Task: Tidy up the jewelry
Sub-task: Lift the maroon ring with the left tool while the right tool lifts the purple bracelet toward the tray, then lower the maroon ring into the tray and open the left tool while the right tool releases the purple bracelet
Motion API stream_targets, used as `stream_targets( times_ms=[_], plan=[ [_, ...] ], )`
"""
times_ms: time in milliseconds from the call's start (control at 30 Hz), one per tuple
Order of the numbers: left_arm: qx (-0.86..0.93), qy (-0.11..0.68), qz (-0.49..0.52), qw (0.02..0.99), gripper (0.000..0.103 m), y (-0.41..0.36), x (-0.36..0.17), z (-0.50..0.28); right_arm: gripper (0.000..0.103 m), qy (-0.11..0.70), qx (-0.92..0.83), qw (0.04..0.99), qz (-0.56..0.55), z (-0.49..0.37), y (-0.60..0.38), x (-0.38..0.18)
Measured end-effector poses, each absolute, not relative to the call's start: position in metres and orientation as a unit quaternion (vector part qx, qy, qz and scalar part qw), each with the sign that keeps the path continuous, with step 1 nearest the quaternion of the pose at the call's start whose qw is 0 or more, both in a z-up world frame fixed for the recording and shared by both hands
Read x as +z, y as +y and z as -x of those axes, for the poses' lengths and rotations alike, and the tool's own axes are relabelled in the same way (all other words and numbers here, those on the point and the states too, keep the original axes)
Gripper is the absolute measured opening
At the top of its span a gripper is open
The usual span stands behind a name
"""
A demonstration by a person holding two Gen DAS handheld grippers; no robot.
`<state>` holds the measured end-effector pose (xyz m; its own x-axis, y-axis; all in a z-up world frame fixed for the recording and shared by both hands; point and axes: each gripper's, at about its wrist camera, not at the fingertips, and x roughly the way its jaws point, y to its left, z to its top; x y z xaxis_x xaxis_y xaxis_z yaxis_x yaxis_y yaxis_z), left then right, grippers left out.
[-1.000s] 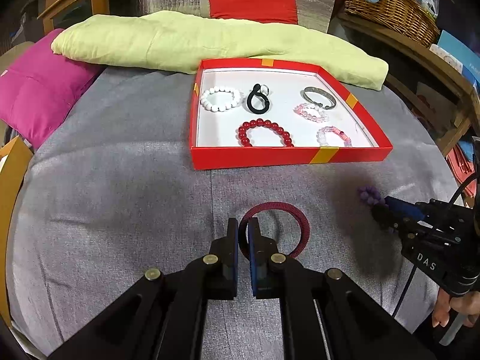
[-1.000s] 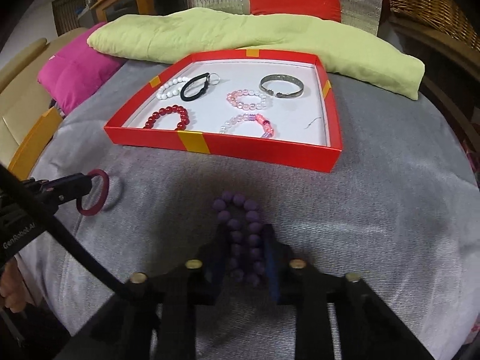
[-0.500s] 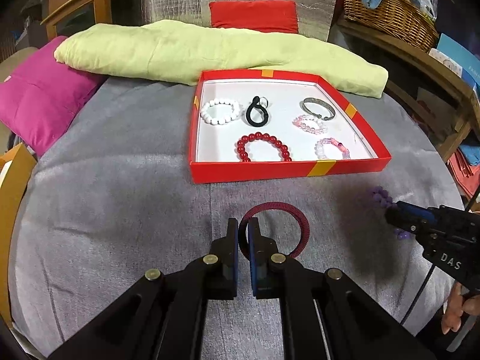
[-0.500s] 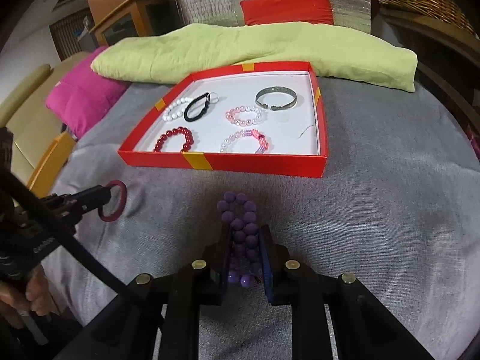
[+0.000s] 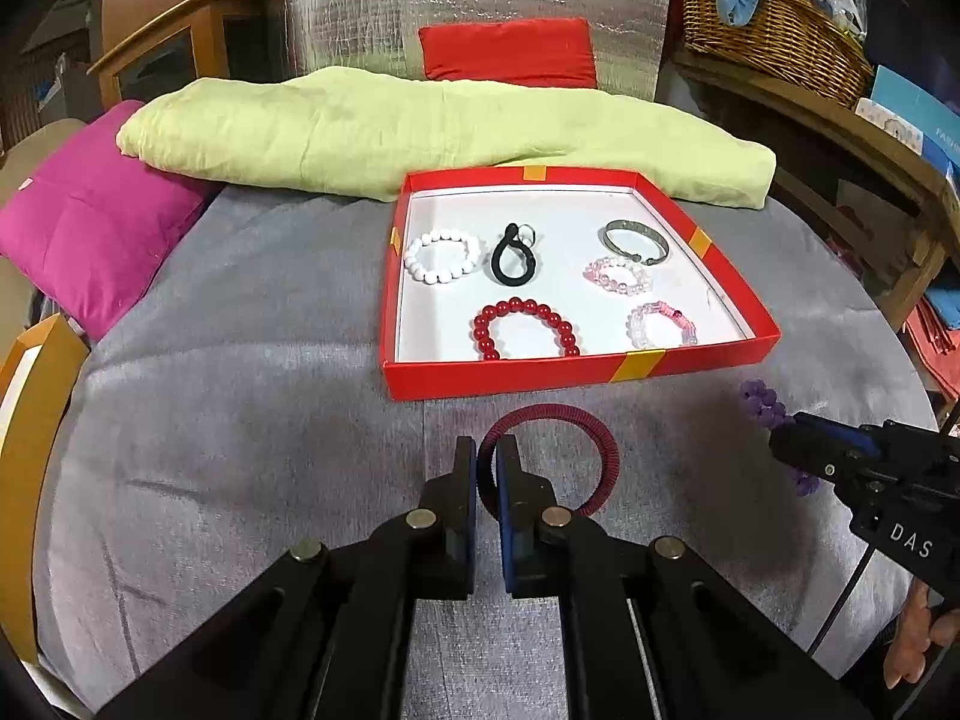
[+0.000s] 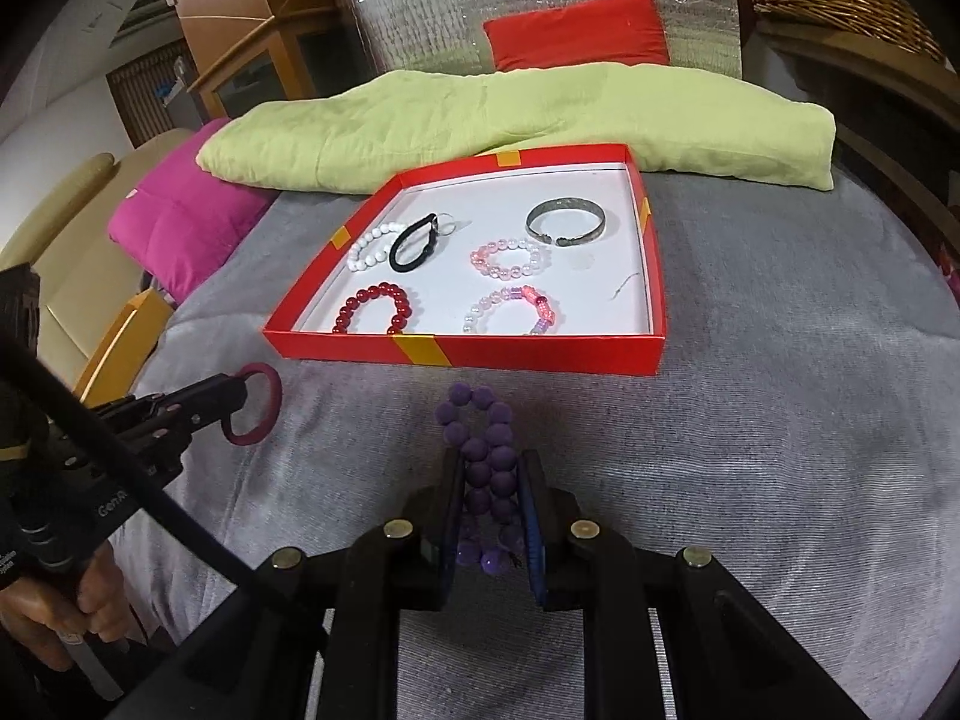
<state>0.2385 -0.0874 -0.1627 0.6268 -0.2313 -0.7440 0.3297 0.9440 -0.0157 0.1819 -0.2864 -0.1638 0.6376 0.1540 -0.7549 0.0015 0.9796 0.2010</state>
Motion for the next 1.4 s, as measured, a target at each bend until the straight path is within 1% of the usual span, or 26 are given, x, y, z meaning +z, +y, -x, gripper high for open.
stream_targets(
  times_ms=[567,1400],
  plan=[
    [-0.148,0.381,-0.058,0.911,0.006,-0.083,-0.149,-0.239,0.019,0.4,0.055,0.909,-0.107,-0.184,-0.276,-0.152],
    [-0.115,0.361,-0.041,0.924,0.006,-0.058,-0.139,-0.253,0.019,0.394,0.076,0.907,-0.127,-0.203,-0.253,-0.148]
  ],
)
